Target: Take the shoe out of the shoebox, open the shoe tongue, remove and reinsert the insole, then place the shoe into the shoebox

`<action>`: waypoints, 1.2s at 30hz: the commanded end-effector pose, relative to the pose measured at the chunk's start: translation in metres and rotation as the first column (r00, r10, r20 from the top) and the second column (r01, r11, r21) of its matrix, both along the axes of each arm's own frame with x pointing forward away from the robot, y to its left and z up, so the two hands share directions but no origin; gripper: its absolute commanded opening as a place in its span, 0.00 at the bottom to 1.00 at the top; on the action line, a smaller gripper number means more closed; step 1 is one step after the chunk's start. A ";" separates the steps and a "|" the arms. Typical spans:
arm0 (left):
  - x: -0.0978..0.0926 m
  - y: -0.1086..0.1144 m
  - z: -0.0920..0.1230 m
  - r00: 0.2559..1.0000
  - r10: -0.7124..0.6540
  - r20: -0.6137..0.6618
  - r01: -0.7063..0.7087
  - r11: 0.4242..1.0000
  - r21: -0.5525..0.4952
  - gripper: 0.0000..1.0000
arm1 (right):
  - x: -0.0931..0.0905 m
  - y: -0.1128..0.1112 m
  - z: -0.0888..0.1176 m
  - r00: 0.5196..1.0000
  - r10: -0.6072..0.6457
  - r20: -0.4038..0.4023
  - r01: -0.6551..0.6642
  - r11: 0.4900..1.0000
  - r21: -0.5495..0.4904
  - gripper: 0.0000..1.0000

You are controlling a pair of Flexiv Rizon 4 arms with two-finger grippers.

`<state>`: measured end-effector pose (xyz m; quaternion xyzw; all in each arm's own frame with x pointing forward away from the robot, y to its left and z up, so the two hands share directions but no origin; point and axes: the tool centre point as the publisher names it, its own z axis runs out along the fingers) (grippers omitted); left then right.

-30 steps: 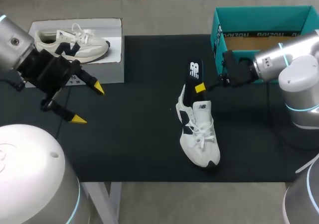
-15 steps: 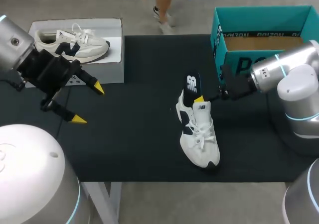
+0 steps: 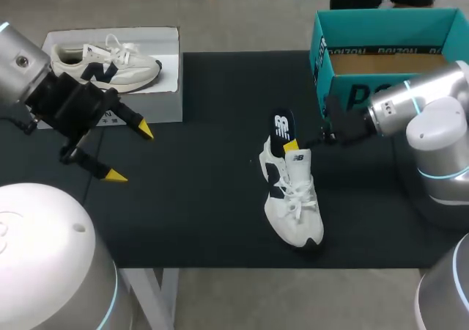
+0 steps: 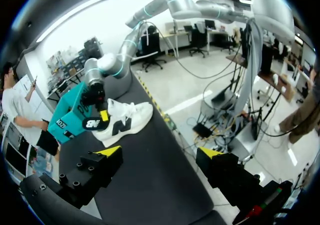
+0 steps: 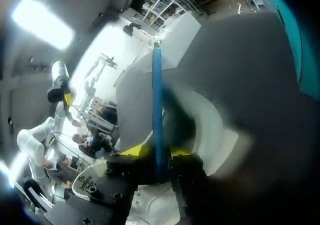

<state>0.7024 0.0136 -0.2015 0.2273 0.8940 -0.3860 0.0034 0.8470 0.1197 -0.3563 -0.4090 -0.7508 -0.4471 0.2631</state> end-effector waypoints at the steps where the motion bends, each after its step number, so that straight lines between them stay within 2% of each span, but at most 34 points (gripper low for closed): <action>1: 0.000 0.000 0.000 1.000 -0.001 0.000 0.001 1.000 0.004 1.00 | 0.009 -0.002 0.010 1.000 -0.005 0.013 0.005 1.000 -0.008 0.39; 5: 0.000 0.000 0.000 1.000 -0.001 0.000 0.001 1.000 0.004 1.00 | 0.018 -0.004 0.014 1.000 -0.008 0.029 0.008 1.000 -0.017 0.37; 6: 0.000 0.000 0.000 1.000 -0.001 0.000 0.001 1.000 0.004 1.00 | 0.021 -0.005 0.015 0.999 -0.009 0.033 0.010 1.000 -0.020 0.33; 8: 0.000 0.000 0.000 1.000 -0.001 0.000 0.001 1.000 0.004 1.00 | 0.024 -0.005 0.017 0.999 -0.009 0.038 0.010 1.000 -0.021 0.20; 9: 0.000 0.000 0.000 1.000 -0.001 0.000 0.001 1.000 0.004 1.00 | 0.024 -0.005 0.017 0.999 -0.009 0.041 0.010 1.000 -0.022 0.05; 10: 0.000 0.000 0.000 1.000 -0.001 0.000 0.001 1.000 0.004 1.00 | 0.025 -0.006 0.017 0.999 -0.010 0.043 0.011 1.000 -0.023 0.00; 16: 0.000 0.000 0.000 1.000 -0.001 0.000 0.001 1.000 0.004 1.00 | 0.020 -0.008 0.013 0.999 -0.017 0.042 0.018 0.999 -0.027 0.00; 27: 0.000 0.000 0.000 1.000 -0.001 0.000 0.001 1.000 0.004 1.00 | -0.020 -0.007 -0.007 1.000 -0.007 -0.024 0.007 1.000 -0.019 0.00; 32: 0.000 0.000 0.000 1.000 -0.001 0.000 0.001 1.000 0.004 1.00 | -0.020 -0.008 -0.009 0.999 -0.014 -0.035 0.013 1.000 -0.020 0.00; 34: 0.000 0.000 0.000 1.000 -0.001 0.000 0.001 1.000 0.004 1.00 | -0.015 -0.010 -0.005 0.999 -0.023 -0.026 0.023 1.000 -0.020 0.31; 36: 0.000 0.000 0.000 1.000 -0.001 0.000 0.001 1.000 0.004 1.00 | -0.010 -0.010 0.000 1.000 -0.025 -0.012 0.025 0.999 -0.020 0.34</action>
